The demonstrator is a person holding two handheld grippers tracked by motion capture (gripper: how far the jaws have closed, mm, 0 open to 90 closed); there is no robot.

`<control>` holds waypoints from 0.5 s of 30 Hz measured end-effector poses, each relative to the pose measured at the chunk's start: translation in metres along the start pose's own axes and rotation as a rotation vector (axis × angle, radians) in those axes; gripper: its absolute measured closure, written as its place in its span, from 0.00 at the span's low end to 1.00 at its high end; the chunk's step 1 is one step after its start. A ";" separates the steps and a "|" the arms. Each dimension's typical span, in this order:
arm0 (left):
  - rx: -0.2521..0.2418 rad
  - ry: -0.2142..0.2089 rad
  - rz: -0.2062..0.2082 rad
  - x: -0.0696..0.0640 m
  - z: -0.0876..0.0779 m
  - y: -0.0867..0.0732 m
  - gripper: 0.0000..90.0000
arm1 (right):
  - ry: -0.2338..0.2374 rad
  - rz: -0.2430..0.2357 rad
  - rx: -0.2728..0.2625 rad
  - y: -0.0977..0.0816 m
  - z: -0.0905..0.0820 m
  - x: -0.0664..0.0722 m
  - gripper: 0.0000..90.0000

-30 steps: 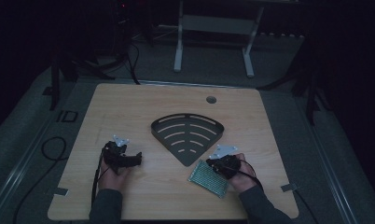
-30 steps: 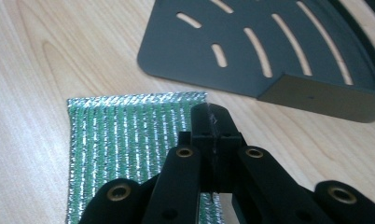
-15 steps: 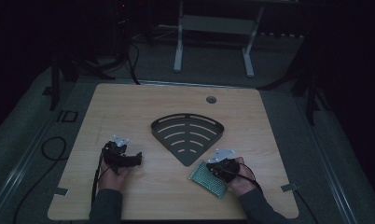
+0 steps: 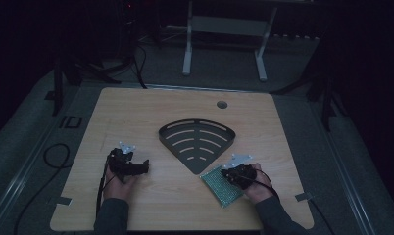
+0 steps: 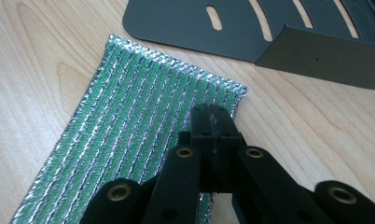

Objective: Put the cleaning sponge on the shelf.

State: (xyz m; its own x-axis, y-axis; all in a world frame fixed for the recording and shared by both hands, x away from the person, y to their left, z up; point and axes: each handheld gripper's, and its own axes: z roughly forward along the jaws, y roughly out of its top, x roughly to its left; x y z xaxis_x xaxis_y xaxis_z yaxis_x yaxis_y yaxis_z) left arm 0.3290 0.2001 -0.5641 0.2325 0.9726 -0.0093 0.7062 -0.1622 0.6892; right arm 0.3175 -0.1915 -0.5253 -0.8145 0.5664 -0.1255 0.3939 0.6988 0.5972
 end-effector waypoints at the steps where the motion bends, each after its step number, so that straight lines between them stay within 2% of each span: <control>1: 0.000 0.000 0.000 0.000 0.000 0.000 0.03 | 0.008 0.011 -0.002 0.000 -0.001 0.000 0.99; 3: 0.000 0.001 -0.001 0.000 0.000 0.000 0.03 | 0.010 0.027 0.003 0.001 -0.004 -0.001 0.94; 15: 0.000 0.000 0.000 0.000 0.000 0.000 0.03 | 0.012 0.065 0.093 0.004 -0.021 -0.012 0.80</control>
State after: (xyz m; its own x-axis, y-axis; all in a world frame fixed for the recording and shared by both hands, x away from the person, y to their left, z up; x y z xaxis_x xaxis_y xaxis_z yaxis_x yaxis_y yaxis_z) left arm 0.3290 0.2000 -0.5641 0.2321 0.9727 -0.0094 0.7063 -0.1619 0.6892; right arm 0.3198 -0.2051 -0.5045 -0.7909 0.6068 -0.0786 0.4835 0.6985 0.5275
